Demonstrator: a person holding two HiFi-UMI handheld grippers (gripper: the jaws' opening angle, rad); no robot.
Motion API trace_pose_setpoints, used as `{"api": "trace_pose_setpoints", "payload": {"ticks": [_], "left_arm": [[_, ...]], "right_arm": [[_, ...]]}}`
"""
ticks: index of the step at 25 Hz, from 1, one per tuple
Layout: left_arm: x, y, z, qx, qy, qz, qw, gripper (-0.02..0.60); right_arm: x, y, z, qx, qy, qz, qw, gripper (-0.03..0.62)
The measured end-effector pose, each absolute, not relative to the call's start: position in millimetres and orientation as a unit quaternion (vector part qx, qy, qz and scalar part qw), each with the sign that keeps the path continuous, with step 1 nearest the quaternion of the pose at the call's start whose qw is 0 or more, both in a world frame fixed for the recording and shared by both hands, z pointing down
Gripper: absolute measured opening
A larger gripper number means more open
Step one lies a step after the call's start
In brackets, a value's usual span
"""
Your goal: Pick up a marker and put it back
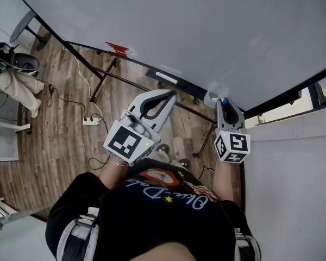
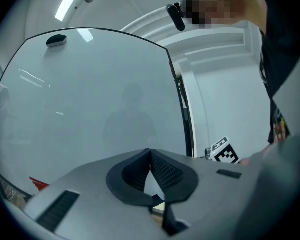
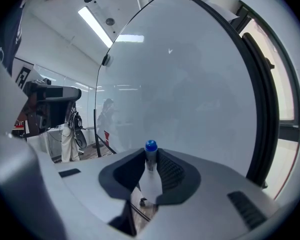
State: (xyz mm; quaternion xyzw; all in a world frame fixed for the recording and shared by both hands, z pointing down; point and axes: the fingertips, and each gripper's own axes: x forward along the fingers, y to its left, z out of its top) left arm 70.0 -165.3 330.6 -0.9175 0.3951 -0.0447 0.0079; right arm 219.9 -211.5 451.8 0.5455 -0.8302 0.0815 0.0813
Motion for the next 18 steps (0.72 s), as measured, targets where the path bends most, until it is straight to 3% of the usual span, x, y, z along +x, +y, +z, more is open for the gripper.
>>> {"api": "trace_pose_setpoints", "payload": {"ticks": [18], "left_arm": [[62, -166, 327, -0.923, 0.383, -0.029, 0.001, 0.003]], "right_arm": [[221, -196, 384, 0.559, -0.828, 0.018, 0.050, 0.068]]}}
